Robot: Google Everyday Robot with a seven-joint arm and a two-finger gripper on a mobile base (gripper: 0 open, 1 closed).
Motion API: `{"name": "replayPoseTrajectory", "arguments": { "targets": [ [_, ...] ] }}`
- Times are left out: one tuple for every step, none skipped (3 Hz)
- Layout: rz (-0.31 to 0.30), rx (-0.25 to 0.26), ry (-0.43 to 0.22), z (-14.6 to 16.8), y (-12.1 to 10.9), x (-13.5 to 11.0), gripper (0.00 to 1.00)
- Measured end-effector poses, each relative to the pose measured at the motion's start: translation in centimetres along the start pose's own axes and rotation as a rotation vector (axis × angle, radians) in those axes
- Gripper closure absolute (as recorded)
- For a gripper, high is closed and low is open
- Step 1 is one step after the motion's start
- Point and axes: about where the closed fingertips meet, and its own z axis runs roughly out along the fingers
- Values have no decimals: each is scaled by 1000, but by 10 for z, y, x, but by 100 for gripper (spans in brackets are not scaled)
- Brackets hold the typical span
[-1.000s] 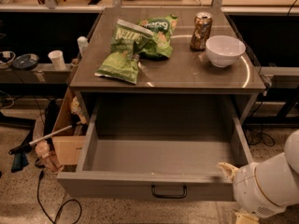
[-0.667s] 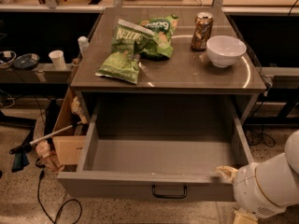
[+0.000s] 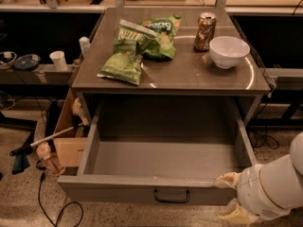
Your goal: Close top drawer
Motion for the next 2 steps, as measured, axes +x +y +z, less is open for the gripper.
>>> {"name": "replayPoseTrajectory", "arguments": {
  "targets": [
    [0,0,0,0,0,0,85],
    [0,0,0,0,0,0,100]
  ]
}}
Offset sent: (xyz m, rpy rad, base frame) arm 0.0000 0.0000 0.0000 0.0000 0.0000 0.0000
